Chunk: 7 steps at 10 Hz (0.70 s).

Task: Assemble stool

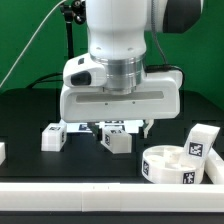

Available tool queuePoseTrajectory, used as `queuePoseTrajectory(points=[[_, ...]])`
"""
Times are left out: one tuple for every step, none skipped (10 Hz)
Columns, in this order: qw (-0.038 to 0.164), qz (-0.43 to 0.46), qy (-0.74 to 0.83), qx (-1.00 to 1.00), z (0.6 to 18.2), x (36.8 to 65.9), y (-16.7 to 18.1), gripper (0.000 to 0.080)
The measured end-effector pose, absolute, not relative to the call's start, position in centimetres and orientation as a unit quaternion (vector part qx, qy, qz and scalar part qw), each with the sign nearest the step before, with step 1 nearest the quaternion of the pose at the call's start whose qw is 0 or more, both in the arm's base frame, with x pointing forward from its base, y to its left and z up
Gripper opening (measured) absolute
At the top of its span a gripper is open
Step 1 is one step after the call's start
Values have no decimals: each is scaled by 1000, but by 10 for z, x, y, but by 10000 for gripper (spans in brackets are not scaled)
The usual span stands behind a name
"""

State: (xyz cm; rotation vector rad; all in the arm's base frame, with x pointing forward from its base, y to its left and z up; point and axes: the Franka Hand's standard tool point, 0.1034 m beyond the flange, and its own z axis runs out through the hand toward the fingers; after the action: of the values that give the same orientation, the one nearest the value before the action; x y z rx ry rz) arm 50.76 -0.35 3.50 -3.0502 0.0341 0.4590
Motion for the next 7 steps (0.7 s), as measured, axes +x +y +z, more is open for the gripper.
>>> queuePoseTrajectory(points=[[28,182,6,-983,35,507,-4,649],[30,198,7,-980,35,509,-7,649],[35,233,8,-972,35,504,-5,649],[38,255,7,-966,34,504,-4,649],[43,292,7,-955,34,499,-2,649],[29,302,4,-953,30,502,-5,649],[2,304,-5,-953,28,500,-6,649]])
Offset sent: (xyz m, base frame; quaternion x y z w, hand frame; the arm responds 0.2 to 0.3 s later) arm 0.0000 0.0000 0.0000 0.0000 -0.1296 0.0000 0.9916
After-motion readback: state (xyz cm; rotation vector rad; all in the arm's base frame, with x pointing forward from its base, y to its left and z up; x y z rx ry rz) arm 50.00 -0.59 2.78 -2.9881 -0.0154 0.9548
